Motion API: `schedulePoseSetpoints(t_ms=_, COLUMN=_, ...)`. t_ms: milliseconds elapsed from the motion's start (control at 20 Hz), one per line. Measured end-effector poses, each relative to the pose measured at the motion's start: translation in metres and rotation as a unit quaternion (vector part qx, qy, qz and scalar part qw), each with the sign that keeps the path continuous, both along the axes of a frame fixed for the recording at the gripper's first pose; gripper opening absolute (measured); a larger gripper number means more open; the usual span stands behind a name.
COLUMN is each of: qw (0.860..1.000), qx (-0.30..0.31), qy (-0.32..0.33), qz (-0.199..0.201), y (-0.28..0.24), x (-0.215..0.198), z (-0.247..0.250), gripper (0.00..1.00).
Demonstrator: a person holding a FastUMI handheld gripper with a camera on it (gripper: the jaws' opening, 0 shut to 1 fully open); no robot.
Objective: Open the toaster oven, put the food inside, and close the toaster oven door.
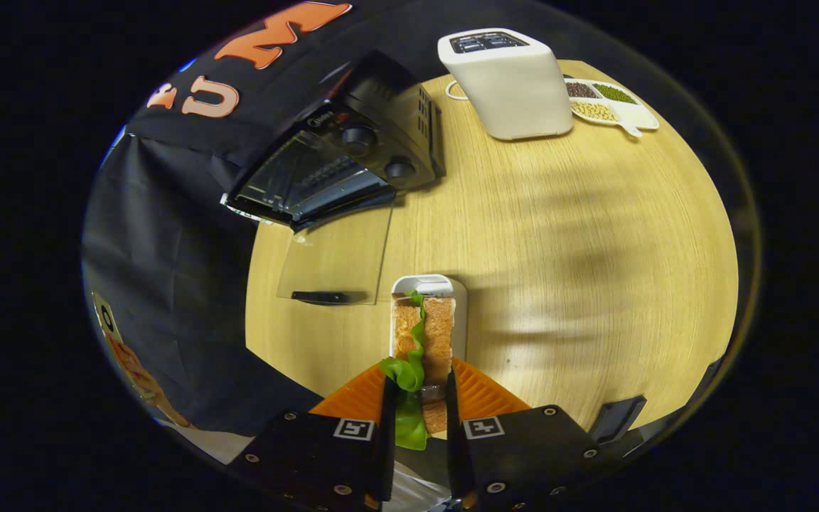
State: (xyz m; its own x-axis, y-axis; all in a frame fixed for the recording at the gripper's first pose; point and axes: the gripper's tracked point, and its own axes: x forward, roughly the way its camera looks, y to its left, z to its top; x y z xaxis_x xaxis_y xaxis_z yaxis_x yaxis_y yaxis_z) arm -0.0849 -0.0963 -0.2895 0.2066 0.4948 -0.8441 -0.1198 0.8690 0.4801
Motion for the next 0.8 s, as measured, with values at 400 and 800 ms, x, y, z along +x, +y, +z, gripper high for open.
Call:
schedulePoseSetpoints(t_ms=400, qw=0.993, qx=0.050, qy=-0.064, qz=-0.081, y=0.037, x=0.009, z=0.051, gripper=0.31)
schedulePoseSetpoints(t_ms=800, qw=0.967, qx=0.147, qy=-0.100, qz=-0.183, y=0.109, x=0.030, z=0.065, gripper=0.31)
